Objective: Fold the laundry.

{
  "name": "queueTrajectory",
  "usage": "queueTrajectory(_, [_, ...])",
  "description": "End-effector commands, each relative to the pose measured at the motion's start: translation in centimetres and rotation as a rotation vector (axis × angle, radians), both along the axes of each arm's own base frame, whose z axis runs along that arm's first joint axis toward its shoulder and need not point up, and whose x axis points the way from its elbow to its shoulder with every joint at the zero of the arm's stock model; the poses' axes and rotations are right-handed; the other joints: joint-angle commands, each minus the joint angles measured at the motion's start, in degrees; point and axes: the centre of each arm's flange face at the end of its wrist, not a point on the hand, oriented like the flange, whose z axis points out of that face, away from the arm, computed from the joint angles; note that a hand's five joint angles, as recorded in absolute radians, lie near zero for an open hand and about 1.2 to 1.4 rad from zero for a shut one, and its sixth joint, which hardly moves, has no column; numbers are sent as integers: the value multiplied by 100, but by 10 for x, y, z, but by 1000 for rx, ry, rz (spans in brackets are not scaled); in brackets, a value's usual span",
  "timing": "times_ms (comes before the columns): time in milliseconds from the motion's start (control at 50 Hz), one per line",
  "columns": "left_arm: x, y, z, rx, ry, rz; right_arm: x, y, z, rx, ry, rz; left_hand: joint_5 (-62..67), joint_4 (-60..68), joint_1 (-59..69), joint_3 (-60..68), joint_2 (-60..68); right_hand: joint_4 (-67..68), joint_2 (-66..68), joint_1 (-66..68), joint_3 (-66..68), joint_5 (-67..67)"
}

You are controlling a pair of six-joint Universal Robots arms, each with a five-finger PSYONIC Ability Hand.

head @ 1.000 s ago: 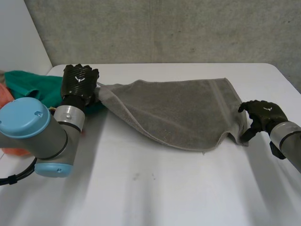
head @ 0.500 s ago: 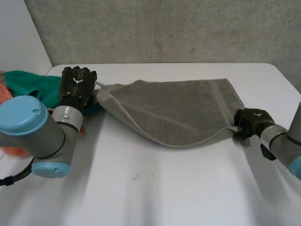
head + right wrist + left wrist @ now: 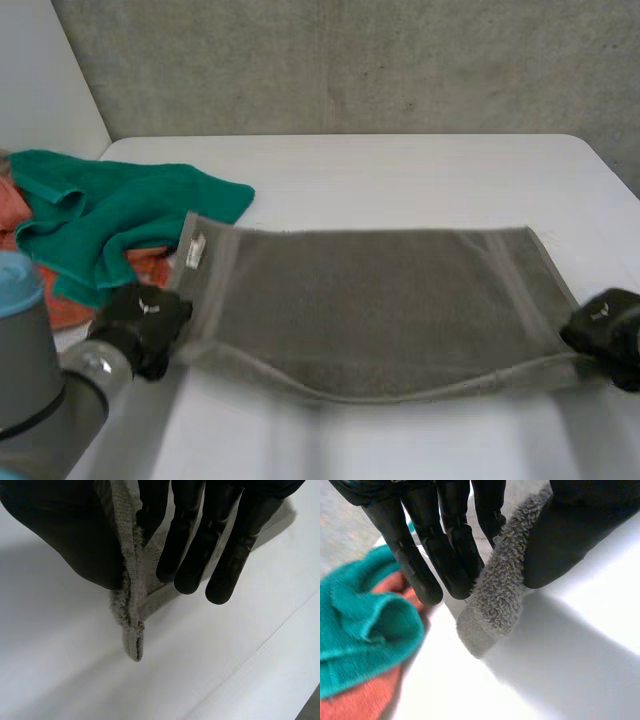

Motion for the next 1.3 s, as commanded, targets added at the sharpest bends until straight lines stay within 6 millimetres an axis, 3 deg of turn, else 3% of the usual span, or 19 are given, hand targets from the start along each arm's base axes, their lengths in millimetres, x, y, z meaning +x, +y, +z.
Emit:
queueTrajectory(20, [-4, -6, 2, -61, -1, -19, -2, -10, 7, -76, 26, 5, 1399, 1116, 1549, 1149, 1121, 1194, 1314, 2389, 1230, 1371])
queueTrajectory(140, [-18, -44, 8, -220, 95, 13, 8, -53, 2, -276, -12, 24, 1399, 1116, 1549, 1149, 1121, 1194, 1314, 2389, 1230, 1371])
queueTrajectory(240, [-23, -76, 8, -323, 175, 104, 42, -91, -8, -436, -48, 107, 1399, 1116, 1549, 1149, 1121, 1194, 1314, 2389, 1230, 1371])
queueTrajectory(280, [-26, -91, 8, -369, 193, 145, 46, -100, -12, -464, -45, 121, 1399, 1116, 1549, 1149, 1121, 1194, 1314, 2389, 1230, 1371])
queueTrajectory(500, [-40, -148, -19, -410, 184, 225, 67, -164, -49, -600, -62, 168, 1399, 1116, 1549, 1149, 1121, 1194, 1314, 2389, 1230, 1371])
queueTrajectory(520, [-42, -150, -22, -409, 186, 224, 68, -168, -51, -614, -67, 173, 1102, 818, 1251, 852, 823, 1194, 1314, 2389, 1230, 1371])
queueTrajectory(560, [-45, -152, -25, -407, 183, 217, 72, -176, -61, -643, -73, 194, -1193, -1476, -1043, -1443, -1471, -3169, -3048, -1973, -3132, -2991])
queueTrajectory(580, [-48, -154, -27, -409, 182, 211, 73, -179, -64, -653, -71, 194, -4670, -4953, -4520, -4919, -4948, -5422, -5301, -4227, -5386, -5244])
queueTrajectory(600, [-50, -154, -28, -410, 183, 208, 74, -181, -67, -664, -72, 195, -5601, -5884, -5451, -5851, -5879, -5806, -5686, -4611, -5770, -5629])
queueTrajectory(620, [-52, -154, -27, -414, 185, 203, 76, -185, -67, -696, -72, 194, -5600, -5883, -5450, -5850, -5878, -5806, -5686, -4611, -5770, -5629])
queueTrajectory(740, [-63, -154, -15, -450, 208, 179, 82, -191, -52, -771, -98, 175, -5601, -5884, -5451, -5851, -5879, -5806, -5686, -4611, -5770, -5629])
queueTrajectory(900, [-61, -153, 7, -489, 232, 171, 77, -184, -22, -768, -231, 101, -5601, -5884, -5451, -5851, -5879, -5806, -5686, -4611, -5770, -5629])
queueTrajectory(1060, [-61, -142, -9, -425, 213, 129, 66, -147, -16, -579, -323, 52, -5601, -5884, -5451, -5851, -5879, -5806, -5686, -4611, -5770, -5629])
queueTrajectory(1220, [-79, -150, -5, -428, 269, -48, 76, -146, -1, -506, -537, 95, -5546, -5829, -5396, -5795, -5824, -5806, -5686, -4611, -5770, -5629])
queueTrajectory(1300, [-84, -159, -15, -420, 270, -63, 83, -155, -17, -451, -623, 88, -5529, -5812, -5379, -5779, -5807, -5806, -5686, -4611, -5770, -5629])
